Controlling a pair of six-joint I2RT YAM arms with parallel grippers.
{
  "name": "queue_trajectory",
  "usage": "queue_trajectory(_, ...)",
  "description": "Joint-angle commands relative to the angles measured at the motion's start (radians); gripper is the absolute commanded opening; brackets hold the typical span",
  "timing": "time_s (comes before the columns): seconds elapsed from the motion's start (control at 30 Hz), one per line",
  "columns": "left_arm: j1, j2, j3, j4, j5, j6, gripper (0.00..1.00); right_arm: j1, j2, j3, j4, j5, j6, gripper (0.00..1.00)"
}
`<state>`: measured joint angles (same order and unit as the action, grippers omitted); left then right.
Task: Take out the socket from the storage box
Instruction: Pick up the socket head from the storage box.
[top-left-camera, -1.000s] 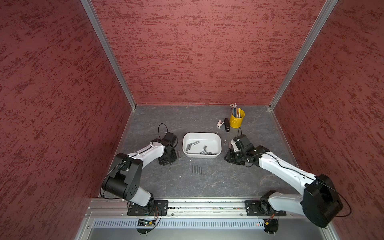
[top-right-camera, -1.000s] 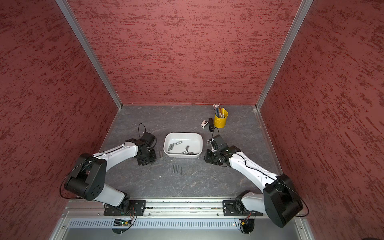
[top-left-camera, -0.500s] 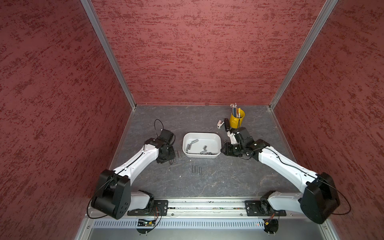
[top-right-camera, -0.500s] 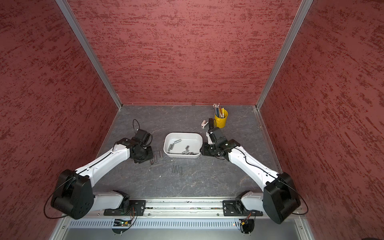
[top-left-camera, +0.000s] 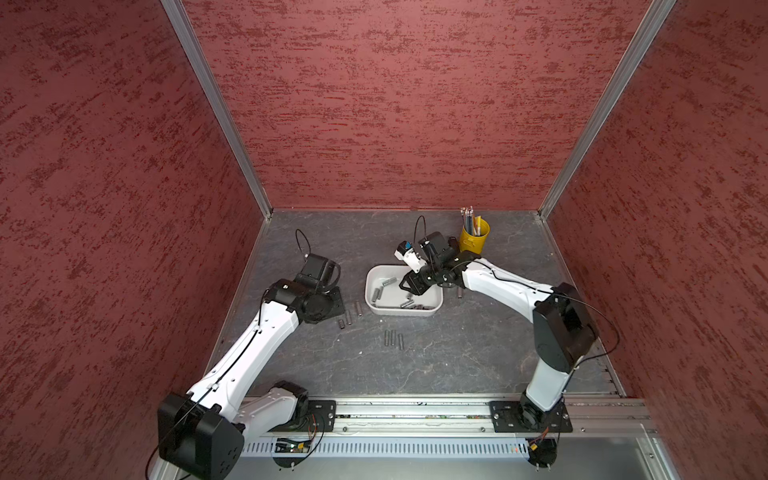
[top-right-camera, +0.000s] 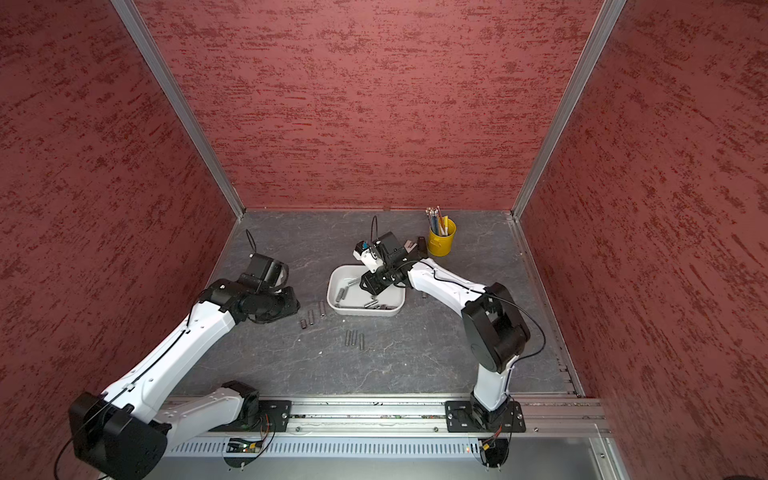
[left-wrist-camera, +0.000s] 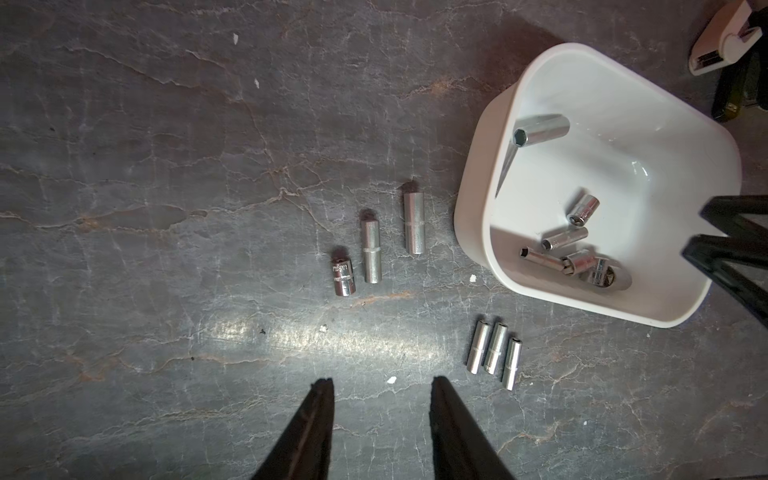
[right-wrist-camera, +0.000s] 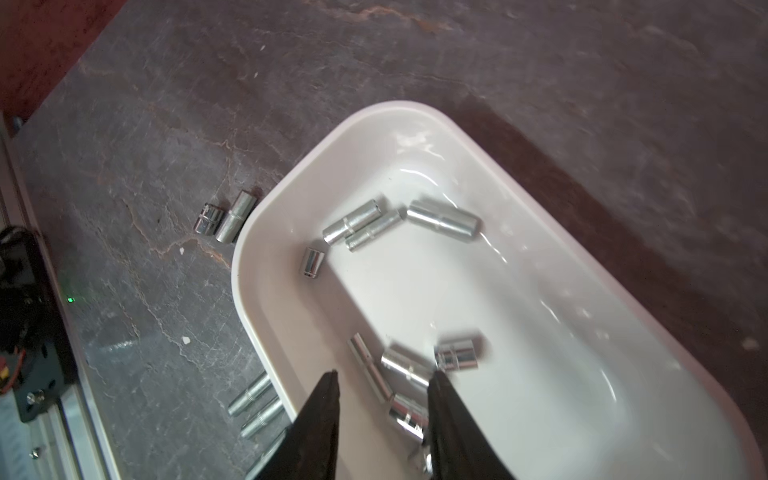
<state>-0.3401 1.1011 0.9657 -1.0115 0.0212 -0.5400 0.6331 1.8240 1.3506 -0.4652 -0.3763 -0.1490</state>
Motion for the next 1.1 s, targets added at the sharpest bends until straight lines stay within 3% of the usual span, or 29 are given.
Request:
queue_trajectory(0.0, 0.008, -0.012, -0.008, -0.008, 0.008, 0.031, 0.41, 0.018, 0.047, 0.044, 0.127, -0.1, -0.249, 0.39)
queue_trajectory(0.23, 0.011, -0.002, -0.027, 0.016, 0.015, 0.046, 0.4, 0.032, 0.212, 0.216, -0.001, -0.127, -0.465, 0.4)
queue_trajectory(0.57, 0.014, -0.009, -0.038, 0.033, 0.035, 0.058, 0.41, 0.026, 0.363, 0.381, -0.233, -0.024, -0.644, 0.38)
queue_trajectory(1.07, 0.022, -0.007, -0.045, 0.037, 0.019, 0.051, 0.41, -0.001, 0.437, 0.425, -0.235, 0.03, -0.645, 0.37)
